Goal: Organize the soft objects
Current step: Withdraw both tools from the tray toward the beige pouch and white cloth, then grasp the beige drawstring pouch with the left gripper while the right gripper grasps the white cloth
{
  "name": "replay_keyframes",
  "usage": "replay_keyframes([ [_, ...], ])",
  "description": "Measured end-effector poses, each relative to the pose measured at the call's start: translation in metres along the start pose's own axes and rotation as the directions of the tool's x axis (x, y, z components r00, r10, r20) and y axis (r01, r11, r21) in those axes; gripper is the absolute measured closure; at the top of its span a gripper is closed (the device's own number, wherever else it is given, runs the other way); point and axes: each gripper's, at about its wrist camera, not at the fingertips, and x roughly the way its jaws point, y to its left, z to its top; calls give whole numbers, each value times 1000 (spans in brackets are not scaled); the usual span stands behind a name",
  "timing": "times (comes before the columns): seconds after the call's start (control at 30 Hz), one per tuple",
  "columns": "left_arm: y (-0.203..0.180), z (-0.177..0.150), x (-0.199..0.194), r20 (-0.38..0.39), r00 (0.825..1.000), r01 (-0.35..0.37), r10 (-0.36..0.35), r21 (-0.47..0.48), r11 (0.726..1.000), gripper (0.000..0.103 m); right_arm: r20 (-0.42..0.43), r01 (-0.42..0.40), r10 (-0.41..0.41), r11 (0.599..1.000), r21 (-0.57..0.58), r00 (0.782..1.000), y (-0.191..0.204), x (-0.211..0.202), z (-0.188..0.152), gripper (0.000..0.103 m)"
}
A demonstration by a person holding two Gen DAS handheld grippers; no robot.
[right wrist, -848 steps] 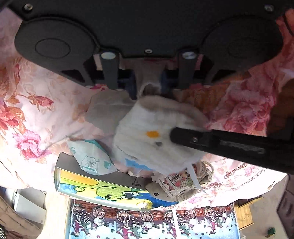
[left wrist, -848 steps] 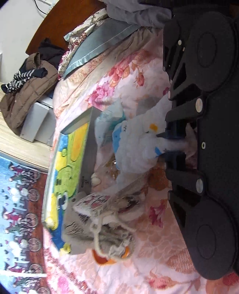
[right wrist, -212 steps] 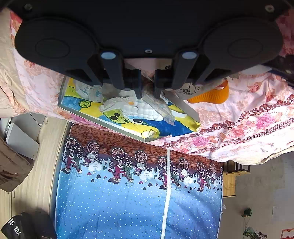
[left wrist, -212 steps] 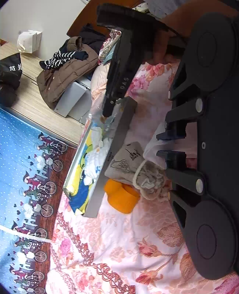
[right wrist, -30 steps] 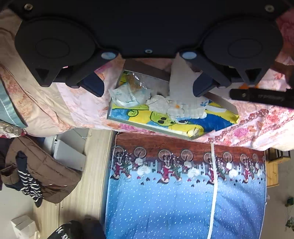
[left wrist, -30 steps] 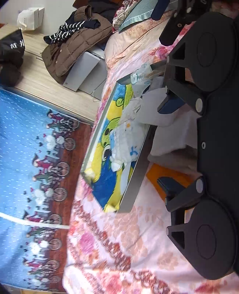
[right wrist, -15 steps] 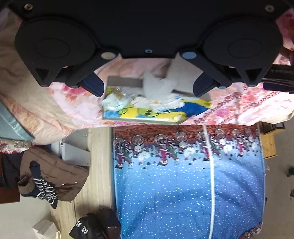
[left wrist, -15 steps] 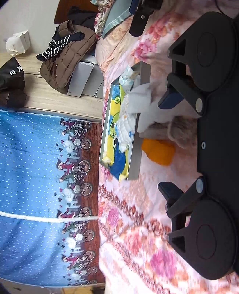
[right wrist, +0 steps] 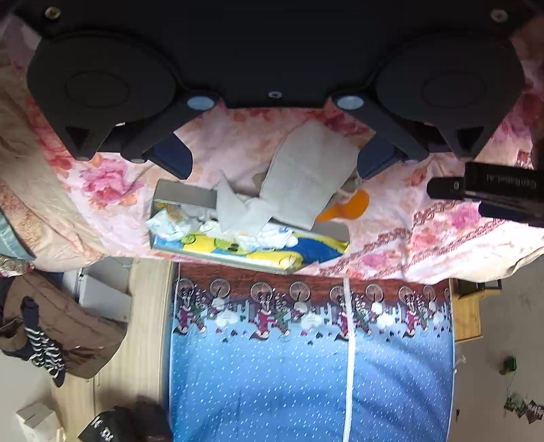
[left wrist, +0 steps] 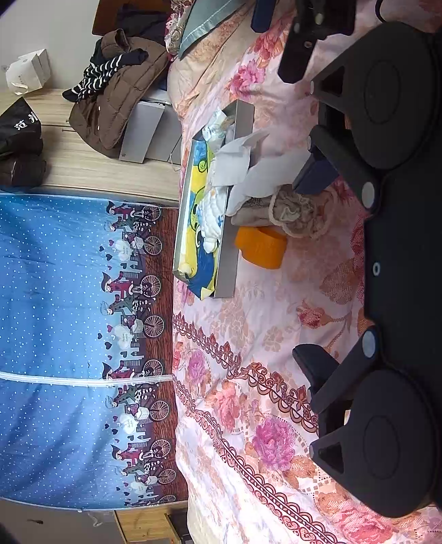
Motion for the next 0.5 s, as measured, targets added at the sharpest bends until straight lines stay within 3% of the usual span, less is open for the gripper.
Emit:
replay_keyframes([
  [0.5,-2,-6,17,-33,999,-13,14,25,1000,5,-27,-35,35,999,-13,999,0,22,-4,0],
])
